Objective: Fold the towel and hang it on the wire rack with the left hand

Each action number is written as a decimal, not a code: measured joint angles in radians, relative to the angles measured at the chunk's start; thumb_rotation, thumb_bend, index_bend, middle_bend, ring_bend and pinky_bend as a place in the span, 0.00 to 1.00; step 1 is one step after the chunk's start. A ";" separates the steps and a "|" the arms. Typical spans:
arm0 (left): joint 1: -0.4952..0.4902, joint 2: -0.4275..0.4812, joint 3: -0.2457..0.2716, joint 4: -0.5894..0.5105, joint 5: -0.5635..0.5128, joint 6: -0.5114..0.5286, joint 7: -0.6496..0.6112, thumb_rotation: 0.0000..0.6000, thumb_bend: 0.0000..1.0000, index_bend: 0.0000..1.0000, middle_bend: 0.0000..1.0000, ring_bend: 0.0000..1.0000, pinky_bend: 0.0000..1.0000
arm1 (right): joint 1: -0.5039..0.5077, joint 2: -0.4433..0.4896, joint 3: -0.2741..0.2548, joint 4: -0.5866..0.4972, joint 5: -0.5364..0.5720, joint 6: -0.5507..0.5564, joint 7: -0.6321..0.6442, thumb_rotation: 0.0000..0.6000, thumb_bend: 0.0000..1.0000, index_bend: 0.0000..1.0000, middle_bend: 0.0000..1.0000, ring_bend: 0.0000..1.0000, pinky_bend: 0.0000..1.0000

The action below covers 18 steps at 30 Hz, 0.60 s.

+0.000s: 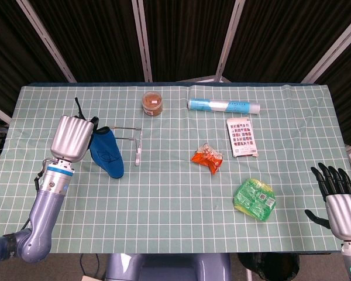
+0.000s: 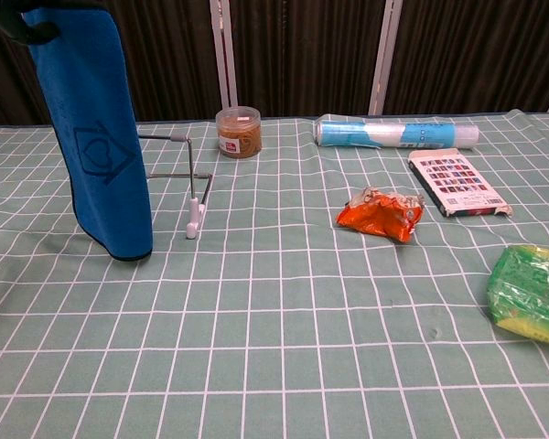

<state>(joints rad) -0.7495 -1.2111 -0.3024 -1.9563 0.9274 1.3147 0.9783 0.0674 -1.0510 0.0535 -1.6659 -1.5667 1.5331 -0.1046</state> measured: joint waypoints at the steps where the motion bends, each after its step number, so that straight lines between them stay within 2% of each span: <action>1: -0.009 -0.008 -0.002 0.008 -0.011 -0.005 0.002 1.00 0.70 0.90 0.93 0.89 1.00 | 0.000 0.000 0.001 0.000 0.002 -0.001 0.000 1.00 0.00 0.00 0.00 0.00 0.00; 12: -0.094 -0.058 -0.046 0.085 -0.114 -0.045 -0.008 1.00 0.70 0.90 0.93 0.88 1.00 | 0.004 -0.004 0.007 0.006 0.023 -0.016 -0.003 1.00 0.00 0.00 0.00 0.00 0.00; 18: -0.156 -0.081 -0.094 0.109 -0.234 -0.049 0.014 1.00 0.70 0.90 0.93 0.88 1.00 | 0.008 -0.008 0.011 0.010 0.038 -0.029 -0.008 1.00 0.00 0.00 0.00 0.00 0.00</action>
<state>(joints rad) -0.9060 -1.2923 -0.3965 -1.8474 0.6929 1.2657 0.9923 0.0751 -1.0592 0.0642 -1.6559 -1.5285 1.5040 -0.1129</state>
